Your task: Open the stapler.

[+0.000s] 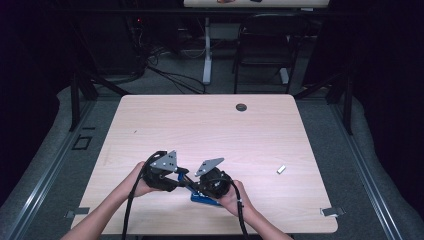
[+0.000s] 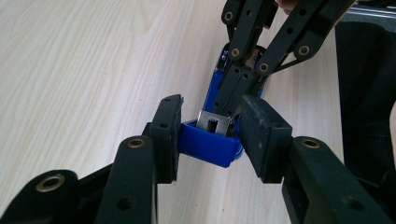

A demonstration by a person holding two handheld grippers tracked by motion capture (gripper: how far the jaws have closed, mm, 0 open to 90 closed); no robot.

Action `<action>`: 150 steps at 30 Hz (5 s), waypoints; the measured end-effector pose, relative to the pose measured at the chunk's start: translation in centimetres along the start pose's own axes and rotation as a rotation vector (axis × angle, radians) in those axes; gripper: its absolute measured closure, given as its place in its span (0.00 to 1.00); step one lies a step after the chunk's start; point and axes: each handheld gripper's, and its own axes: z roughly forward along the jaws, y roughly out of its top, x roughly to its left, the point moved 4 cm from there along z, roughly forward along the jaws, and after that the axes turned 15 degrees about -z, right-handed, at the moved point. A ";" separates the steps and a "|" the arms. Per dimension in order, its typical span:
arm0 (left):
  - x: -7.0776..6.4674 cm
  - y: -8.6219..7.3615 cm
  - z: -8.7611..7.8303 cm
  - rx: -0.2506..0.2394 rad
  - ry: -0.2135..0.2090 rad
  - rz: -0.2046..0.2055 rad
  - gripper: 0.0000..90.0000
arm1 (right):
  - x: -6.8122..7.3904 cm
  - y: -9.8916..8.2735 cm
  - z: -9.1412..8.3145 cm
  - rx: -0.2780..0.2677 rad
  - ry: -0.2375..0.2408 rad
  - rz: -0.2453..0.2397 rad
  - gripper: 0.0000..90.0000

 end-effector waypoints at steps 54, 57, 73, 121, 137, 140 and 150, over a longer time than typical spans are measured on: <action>0.1 -1.2 -0.1 0.041 0.003 0.061 0.82 | -1.4 -5.6 -3.7 0.206 -0.006 0.067 1.00; 0.6 -2.4 0.6 0.090 0.041 0.061 0.78 | -1.5 -5.6 -3.3 0.223 -0.018 0.057 1.00; 1.5 -4.4 2.4 0.179 0.025 0.025 0.81 | -1.7 -5.9 -2.9 0.221 -0.010 0.057 1.00; 1.3 -4.8 3.1 0.117 0.026 -0.063 0.84 | -3.7 -6.2 -6.2 0.141 -0.056 0.082 0.74; 1.4 -4.8 3.1 0.116 0.017 -0.051 0.84 | -6.8 -9.5 -10.5 0.127 -0.178 0.320 0.24; 1.4 -4.8 3.1 0.119 0.015 -0.050 0.84 | -7.0 -10.0 -10.9 0.140 -0.189 0.336 0.24; 1.4 -4.7 3.1 0.123 0.008 -0.049 0.84 | -8.2 -12.4 -12.1 0.200 -0.276 0.365 0.23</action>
